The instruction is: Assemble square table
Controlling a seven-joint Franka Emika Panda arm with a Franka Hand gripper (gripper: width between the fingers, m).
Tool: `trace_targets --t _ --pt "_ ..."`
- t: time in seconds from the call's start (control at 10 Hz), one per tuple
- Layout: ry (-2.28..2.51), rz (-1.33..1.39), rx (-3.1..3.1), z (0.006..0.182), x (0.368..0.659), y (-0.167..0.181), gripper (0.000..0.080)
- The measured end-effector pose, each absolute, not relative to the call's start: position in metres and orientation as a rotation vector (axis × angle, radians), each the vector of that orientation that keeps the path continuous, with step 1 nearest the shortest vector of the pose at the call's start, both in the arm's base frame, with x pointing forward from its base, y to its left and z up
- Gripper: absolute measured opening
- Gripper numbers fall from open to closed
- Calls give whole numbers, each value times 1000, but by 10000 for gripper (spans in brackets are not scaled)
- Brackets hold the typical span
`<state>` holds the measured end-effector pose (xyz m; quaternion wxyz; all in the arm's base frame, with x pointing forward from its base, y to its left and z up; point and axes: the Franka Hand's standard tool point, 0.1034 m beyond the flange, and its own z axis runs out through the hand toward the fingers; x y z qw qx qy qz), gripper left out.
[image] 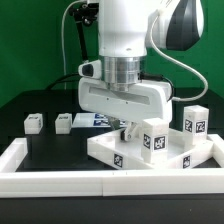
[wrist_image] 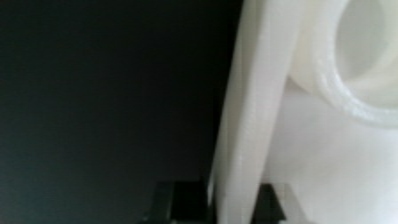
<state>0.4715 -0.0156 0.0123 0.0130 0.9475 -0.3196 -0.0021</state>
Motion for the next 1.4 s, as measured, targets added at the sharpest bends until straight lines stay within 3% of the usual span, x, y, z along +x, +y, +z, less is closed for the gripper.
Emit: trace_targets --t 1.4 --pt "612 -63 2988 14 477 -44 63"
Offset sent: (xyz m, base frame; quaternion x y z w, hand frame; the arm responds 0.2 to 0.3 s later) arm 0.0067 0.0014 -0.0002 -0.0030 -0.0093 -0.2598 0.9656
